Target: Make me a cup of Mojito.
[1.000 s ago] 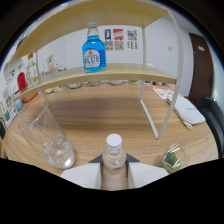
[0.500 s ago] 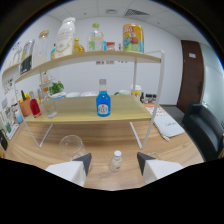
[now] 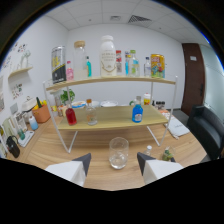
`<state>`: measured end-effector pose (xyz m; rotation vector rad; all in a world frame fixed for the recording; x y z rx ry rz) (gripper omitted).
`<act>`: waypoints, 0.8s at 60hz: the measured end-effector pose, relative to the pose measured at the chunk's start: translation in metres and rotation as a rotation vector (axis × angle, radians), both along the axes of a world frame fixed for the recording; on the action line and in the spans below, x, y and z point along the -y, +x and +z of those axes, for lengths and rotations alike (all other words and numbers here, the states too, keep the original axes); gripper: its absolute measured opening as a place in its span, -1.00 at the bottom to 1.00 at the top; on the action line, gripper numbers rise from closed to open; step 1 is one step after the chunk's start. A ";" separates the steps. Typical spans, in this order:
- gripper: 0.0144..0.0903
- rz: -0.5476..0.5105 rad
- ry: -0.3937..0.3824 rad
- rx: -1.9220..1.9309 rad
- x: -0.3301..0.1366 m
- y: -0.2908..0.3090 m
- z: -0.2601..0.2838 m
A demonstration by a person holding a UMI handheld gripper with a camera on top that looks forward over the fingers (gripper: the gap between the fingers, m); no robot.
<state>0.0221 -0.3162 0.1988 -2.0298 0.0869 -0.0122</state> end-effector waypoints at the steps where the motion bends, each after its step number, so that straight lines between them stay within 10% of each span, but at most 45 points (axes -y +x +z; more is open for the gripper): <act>1: 0.88 0.003 0.002 -0.002 0.001 -0.004 0.003; 30: 0.88 0.115 0.288 -0.022 -0.051 -0.139 0.208; 48: 0.88 0.131 0.307 -0.072 -0.135 -0.179 0.235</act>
